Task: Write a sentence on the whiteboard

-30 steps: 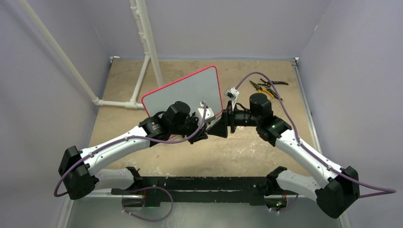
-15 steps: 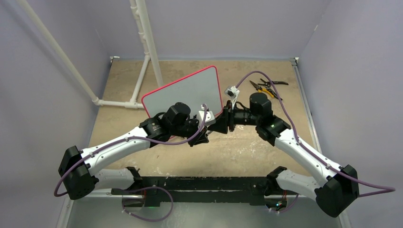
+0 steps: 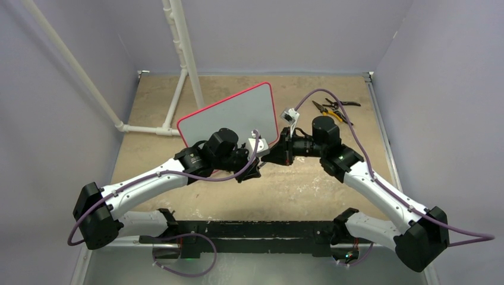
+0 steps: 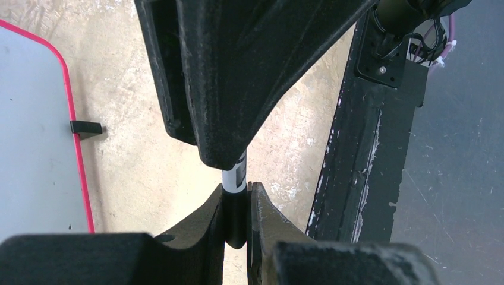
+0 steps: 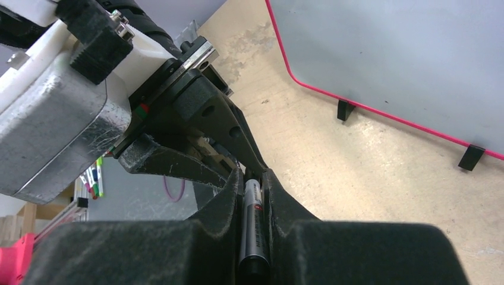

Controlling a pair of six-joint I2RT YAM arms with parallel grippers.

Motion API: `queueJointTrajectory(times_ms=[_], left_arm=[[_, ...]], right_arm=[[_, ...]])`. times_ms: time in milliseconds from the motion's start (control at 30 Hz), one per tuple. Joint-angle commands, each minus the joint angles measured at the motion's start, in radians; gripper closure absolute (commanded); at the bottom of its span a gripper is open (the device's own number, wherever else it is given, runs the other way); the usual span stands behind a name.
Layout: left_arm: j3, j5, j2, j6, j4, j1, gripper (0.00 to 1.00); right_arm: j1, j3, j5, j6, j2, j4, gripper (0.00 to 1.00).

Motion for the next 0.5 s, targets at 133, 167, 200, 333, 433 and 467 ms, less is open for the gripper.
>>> queueJointTrajectory(times_ms=[133, 167, 200, 333, 433, 467], left_arm=[[-0.008, -0.106, -0.017, 0.048, -0.013, 0.002, 1.00], [-0.013, -0.135, -0.020, 0.056, -0.020, 0.002, 1.00], [-0.021, -0.165, -0.024, 0.062, -0.021, 0.002, 1.00], [-0.042, -0.163, -0.022, 0.062, -0.012, 0.002, 1.00], [-0.048, -0.162, -0.008, 0.062, -0.007, 0.000, 1.00], [-0.047, -0.169, -0.002, 0.063, -0.008, 0.000, 1.00]], right_arm=[[0.002, 0.037, 0.233, -0.041, -0.139, 0.027, 1.00], [0.002, 0.035, 0.257, -0.049, -0.158, 0.036, 1.00], [0.002, 0.034, 0.283, -0.050, -0.184, 0.039, 1.00], [0.001, 0.066, 0.313, -0.071, -0.210, 0.010, 1.00], [0.002, 0.114, 0.320, -0.106, -0.197, -0.048, 1.00], [0.002, 0.130, 0.327, -0.118, -0.192, -0.065, 1.00]])
